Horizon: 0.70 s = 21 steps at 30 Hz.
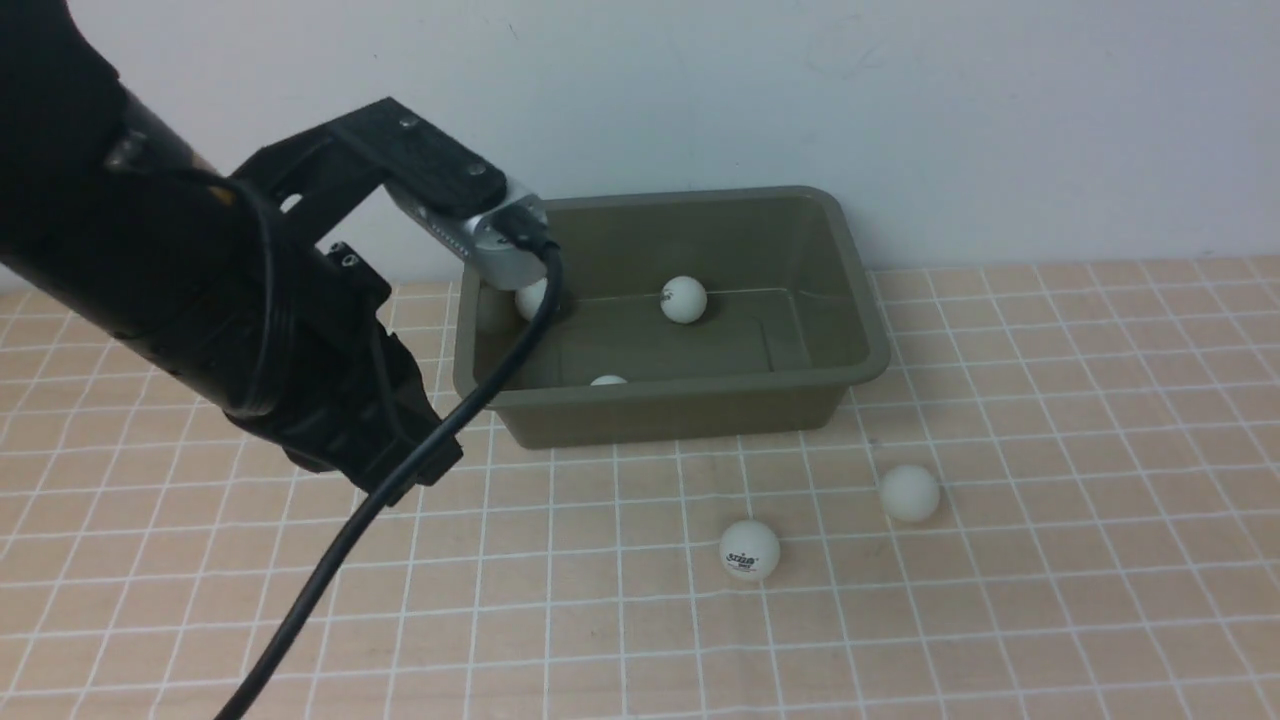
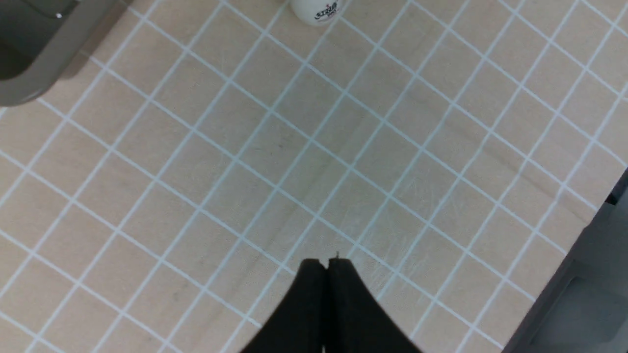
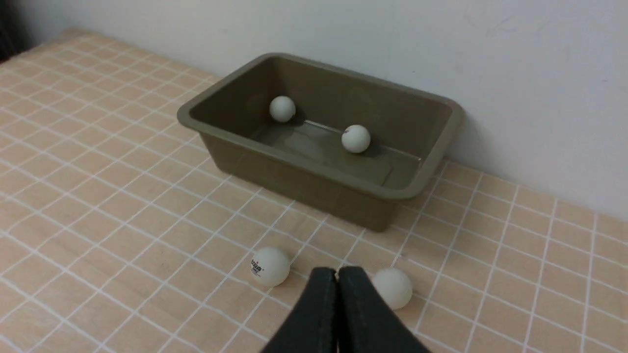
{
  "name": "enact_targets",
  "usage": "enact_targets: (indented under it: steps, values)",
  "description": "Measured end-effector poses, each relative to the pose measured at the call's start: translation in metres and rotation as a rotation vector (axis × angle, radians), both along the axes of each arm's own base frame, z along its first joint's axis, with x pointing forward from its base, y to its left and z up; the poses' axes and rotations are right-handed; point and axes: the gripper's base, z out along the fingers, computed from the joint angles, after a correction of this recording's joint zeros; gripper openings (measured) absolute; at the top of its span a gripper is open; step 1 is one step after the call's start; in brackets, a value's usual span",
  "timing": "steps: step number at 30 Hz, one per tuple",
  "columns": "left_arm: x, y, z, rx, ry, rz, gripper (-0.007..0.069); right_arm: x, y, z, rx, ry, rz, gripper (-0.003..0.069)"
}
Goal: Put the table tennis balls into the box on the light coffee tablecloth.
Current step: 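Reach for and grasp a ping pong ball on the table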
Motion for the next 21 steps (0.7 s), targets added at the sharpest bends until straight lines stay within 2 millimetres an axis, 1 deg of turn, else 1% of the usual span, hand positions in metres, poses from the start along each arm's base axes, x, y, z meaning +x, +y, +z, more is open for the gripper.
enact_targets:
  steps: [3,4,5,7,8,10,12,15,18,21]
  values:
    - [0.000,0.001,0.002,-0.009,-0.040,0.011,-0.0066,0.031,0.003,0.008,-0.026,0.102,0.031,-0.0013]
    - [0.000,0.001,0.003,-0.012,-0.048,0.014,-0.0066,0.033,0.004,0.010,-0.028,0.107,0.036,-0.0013]
    - [0.002,0.001,0.005,-0.021,-0.087,0.026,-0.0066,0.051,0.006,0.012,-0.037,0.182,0.061,-0.0013]
    - [0.004,0.003,0.009,-0.021,-0.143,0.042,-0.0066,0.074,0.010,0.011,-0.045,0.275,0.091,-0.0013]
    - [0.005,0.002,0.009,-0.023,-0.148,0.044,-0.0066,0.079,0.010,0.009,-0.046,0.295,0.094,-0.0013]
    - [0.009,0.005,0.012,-0.017,-0.215,0.075,-0.0066,0.102,0.012,0.004,-0.056,0.374,0.108,-0.0013]
    - [0.012,0.006,0.014,-0.020,-0.250,0.101,-0.0066,0.118,0.012,0.000,-0.055,0.418,0.104,-0.0013]
    - [0.013,0.006,0.015,-0.022,-0.259,0.118,-0.0066,0.143,0.014,-0.011,-0.050,0.492,0.098,-0.0013]
    - [0.014,0.006,0.015,-0.024,-0.258,0.121,-0.0066,0.161,0.014,-0.022,-0.050,0.536,0.092,-0.0013]
    - [0.014,0.006,0.015,-0.024,-0.258,0.121,-0.0066,0.182,0.016,-0.039,-0.051,0.563,0.059,0.0006]
